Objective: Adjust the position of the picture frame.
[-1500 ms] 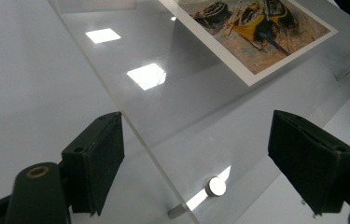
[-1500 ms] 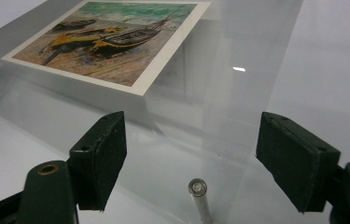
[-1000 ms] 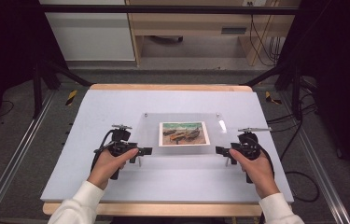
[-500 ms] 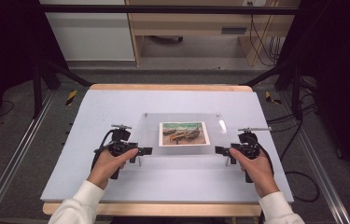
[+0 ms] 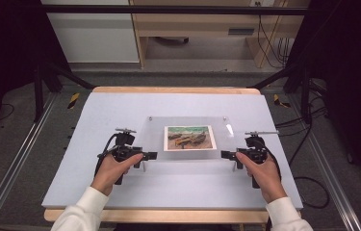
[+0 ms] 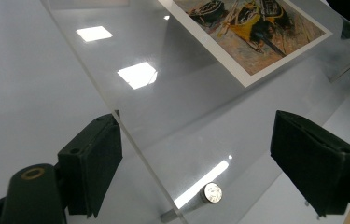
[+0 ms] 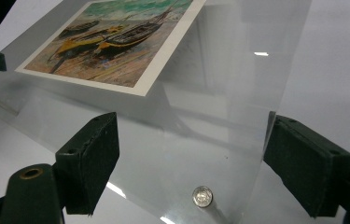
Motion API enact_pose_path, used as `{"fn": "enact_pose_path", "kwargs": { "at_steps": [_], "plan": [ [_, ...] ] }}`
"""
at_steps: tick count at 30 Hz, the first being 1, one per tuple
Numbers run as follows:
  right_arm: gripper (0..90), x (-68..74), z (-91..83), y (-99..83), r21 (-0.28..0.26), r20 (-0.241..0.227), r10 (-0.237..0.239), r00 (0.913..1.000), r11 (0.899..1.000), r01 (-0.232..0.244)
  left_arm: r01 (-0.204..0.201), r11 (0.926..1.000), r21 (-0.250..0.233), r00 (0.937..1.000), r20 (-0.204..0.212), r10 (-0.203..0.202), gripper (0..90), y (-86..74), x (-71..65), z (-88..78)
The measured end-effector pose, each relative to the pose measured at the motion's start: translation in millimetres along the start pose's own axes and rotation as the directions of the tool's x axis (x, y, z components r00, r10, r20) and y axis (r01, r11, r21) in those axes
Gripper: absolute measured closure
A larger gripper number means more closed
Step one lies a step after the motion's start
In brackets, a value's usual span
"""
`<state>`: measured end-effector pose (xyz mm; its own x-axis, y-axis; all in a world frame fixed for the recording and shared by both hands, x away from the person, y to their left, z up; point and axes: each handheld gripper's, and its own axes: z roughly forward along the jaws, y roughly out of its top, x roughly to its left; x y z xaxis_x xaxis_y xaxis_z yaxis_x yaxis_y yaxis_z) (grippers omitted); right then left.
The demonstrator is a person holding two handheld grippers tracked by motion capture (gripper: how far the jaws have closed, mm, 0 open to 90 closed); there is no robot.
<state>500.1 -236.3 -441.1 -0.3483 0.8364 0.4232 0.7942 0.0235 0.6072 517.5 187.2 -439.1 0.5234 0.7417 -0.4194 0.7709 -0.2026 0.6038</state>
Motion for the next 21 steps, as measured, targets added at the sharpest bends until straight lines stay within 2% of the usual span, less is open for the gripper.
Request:
{"fn": "enact_pose_path", "kwargs": {
  "at_steps": [21],
  "plan": [
    [20.1,1.8,-0.7,-3.1,-0.023,0.01,-0.012,0.9999,1.0,0.012,-0.018,0.9998,0.01,0.9998,-0.007,0.018,16.6,1.0,-0.6,-1.0]
  ]
}}
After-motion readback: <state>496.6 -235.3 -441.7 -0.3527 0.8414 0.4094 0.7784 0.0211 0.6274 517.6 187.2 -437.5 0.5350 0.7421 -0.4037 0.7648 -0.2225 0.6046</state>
